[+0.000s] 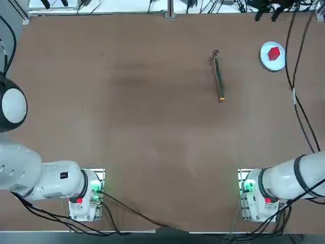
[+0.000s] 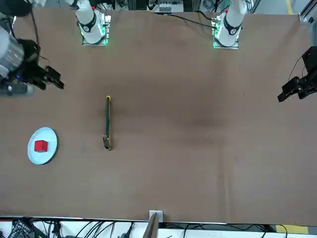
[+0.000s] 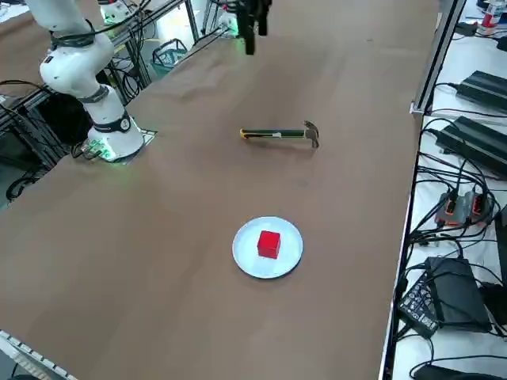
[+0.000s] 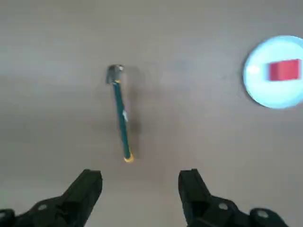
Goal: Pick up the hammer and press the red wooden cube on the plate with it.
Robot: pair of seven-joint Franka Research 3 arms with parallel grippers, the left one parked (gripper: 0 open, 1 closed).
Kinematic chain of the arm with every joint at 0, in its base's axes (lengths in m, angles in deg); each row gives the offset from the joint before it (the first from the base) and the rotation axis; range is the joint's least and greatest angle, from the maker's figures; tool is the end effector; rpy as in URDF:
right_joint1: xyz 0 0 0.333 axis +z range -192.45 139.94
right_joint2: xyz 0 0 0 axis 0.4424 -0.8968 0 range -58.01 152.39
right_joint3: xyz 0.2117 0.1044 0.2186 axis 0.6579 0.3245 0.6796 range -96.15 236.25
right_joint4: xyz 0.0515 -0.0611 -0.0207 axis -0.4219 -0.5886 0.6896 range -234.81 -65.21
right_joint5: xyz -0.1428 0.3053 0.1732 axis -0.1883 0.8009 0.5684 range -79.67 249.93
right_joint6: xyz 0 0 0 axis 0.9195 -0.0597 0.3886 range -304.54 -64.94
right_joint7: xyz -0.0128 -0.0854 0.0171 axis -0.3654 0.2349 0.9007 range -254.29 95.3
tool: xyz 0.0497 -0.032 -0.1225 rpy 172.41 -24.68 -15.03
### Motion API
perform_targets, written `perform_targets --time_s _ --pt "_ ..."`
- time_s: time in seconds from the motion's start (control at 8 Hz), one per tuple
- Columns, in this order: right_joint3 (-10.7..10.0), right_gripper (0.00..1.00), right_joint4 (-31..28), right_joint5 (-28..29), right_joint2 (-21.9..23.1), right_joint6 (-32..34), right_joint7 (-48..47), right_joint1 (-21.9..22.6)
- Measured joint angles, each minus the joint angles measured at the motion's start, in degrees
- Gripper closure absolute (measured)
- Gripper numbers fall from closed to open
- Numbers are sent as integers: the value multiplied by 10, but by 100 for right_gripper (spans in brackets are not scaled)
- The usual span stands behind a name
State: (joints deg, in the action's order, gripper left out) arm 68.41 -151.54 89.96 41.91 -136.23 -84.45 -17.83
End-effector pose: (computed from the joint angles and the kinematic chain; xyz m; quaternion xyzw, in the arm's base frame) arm 0.5681 0.0788 0.5357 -0.9990 -0.0106 0.0198 0.0386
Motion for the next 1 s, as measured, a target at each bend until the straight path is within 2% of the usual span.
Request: perform_targets --time_s 0.5,0.88,1.0 --pt "3 0 -31 0 -113 -153 -101 94" --pt "3 0 -103 -1 -150 -282 -104 110" --pt "2 0 -120 -8 -159 -301 -104 110"
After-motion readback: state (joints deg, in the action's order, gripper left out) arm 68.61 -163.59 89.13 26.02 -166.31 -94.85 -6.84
